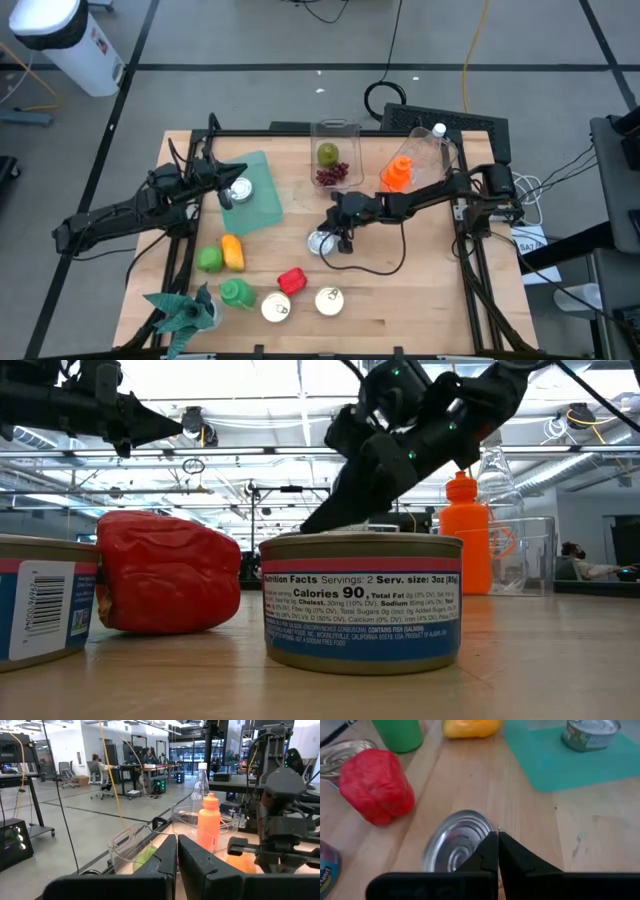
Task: Pick & Place Food Item
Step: Put the green tuna can into the green bin
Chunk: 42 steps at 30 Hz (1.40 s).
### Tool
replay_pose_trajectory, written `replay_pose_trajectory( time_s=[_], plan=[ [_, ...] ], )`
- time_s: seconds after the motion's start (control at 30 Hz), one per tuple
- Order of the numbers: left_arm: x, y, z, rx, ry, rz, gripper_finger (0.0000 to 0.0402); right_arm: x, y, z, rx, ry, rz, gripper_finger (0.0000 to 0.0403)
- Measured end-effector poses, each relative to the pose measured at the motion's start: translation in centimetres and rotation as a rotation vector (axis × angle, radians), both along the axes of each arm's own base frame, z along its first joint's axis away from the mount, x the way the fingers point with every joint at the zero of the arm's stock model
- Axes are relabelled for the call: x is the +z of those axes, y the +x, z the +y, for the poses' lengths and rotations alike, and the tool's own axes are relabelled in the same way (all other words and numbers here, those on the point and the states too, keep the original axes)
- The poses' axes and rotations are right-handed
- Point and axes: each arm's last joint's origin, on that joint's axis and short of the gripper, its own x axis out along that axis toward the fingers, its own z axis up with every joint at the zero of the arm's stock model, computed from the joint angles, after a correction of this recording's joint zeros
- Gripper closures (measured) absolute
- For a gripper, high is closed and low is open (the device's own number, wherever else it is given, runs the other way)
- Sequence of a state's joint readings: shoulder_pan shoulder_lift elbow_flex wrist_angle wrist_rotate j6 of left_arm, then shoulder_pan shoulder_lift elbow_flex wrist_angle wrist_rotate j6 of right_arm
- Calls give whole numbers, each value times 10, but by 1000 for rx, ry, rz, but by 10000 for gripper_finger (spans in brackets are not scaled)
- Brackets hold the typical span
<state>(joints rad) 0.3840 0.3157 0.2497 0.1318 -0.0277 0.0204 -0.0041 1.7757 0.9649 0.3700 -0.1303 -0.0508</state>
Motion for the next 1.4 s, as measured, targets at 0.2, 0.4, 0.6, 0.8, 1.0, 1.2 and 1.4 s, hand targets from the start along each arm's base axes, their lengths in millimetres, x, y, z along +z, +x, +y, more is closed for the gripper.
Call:
replay_pose_trajectory(
  time_s=[0.2, 0.4, 0.6, 0.8, 1.0, 1.2, 1.4],
  plan=[
    [0, 0, 0, -1, -4, -1, 376, 1, -3, -1, -18, -12, 35, 402],
    [1, 4, -3, -161, -103, -41, 376, -1, -4, 1, -58, -50, 57, 402],
    [12, 21, -7, -359, -199, -160, 376, -1, -4, 6, -59, -69, 62, 402],
    [-10, 54, -3, -189, -319, -63, 376, -2, -5, 6, -60, -72, 67, 402],
    [-29, 95, -10, -251, -410, 11, 375, -2, -5, 11, -64, -121, 71, 402],
    [-33, 141, -22, -349, -476, 212, 331, -2, -6, 17, -79, -174, 75, 403],
    [-38, 173, -28, -412, -591, 367, 231, -4, -8, 20, -74, -182, 79, 403]
  ],
)
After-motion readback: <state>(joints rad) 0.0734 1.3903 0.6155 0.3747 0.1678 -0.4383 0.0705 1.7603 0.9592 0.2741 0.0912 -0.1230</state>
